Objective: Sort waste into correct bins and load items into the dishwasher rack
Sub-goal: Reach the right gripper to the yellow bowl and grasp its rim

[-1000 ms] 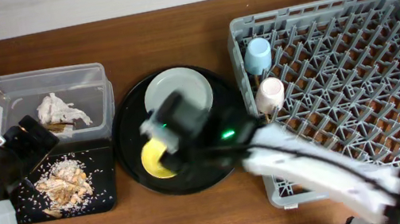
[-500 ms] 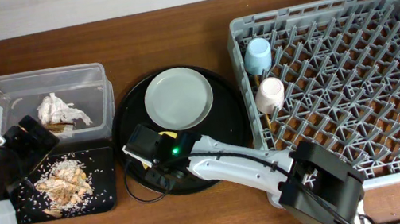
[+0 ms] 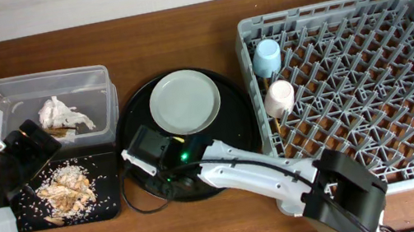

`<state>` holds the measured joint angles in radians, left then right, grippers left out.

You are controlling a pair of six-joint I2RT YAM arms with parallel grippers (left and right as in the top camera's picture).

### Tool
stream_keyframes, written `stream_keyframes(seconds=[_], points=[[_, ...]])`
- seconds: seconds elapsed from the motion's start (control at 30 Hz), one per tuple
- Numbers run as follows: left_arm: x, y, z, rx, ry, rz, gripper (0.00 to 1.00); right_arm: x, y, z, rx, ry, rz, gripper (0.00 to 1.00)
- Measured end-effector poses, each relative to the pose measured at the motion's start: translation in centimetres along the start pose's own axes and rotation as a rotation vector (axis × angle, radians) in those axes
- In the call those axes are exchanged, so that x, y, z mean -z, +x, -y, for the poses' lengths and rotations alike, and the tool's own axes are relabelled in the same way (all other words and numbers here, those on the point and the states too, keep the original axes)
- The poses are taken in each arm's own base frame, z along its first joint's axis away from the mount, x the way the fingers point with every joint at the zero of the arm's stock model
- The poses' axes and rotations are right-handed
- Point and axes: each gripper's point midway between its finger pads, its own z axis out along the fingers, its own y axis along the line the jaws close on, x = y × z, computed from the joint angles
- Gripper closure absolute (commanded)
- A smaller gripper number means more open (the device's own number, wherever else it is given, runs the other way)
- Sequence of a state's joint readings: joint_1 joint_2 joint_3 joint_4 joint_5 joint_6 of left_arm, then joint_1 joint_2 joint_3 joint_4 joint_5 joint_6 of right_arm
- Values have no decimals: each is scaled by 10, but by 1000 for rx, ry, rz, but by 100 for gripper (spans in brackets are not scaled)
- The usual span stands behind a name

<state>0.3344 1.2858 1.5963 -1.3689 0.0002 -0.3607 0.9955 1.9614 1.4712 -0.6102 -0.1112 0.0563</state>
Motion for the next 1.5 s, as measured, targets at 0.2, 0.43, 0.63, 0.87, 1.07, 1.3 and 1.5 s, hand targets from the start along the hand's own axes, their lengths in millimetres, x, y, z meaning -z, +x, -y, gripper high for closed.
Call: stream_keyframes(seconds=[0.2, 0.43, 0.63, 0.87, 1.07, 1.3, 1.5], points=[[0, 0, 0, 0, 0, 0, 1, -24, 13, 3, 6, 16, -47, 87], [0, 0, 0, 0, 0, 0, 1, -25, 26, 5, 1, 25, -101, 96], [0, 0, 0, 0, 0, 0, 1, -18, 25, 6, 2, 38, -98, 96], [0, 0, 0, 0, 0, 0, 1, 32, 16, 1, 6, 42, -54, 96], [0, 0, 0, 0, 0, 0, 1, 5, 40, 17, 2, 111, -133, 95], [0, 0, 0, 0, 0, 0, 1, -10, 55, 23, 2, 133, -176, 83], [0, 0, 0, 0, 0, 0, 1, -12, 57, 24, 1, 138, -183, 75]])
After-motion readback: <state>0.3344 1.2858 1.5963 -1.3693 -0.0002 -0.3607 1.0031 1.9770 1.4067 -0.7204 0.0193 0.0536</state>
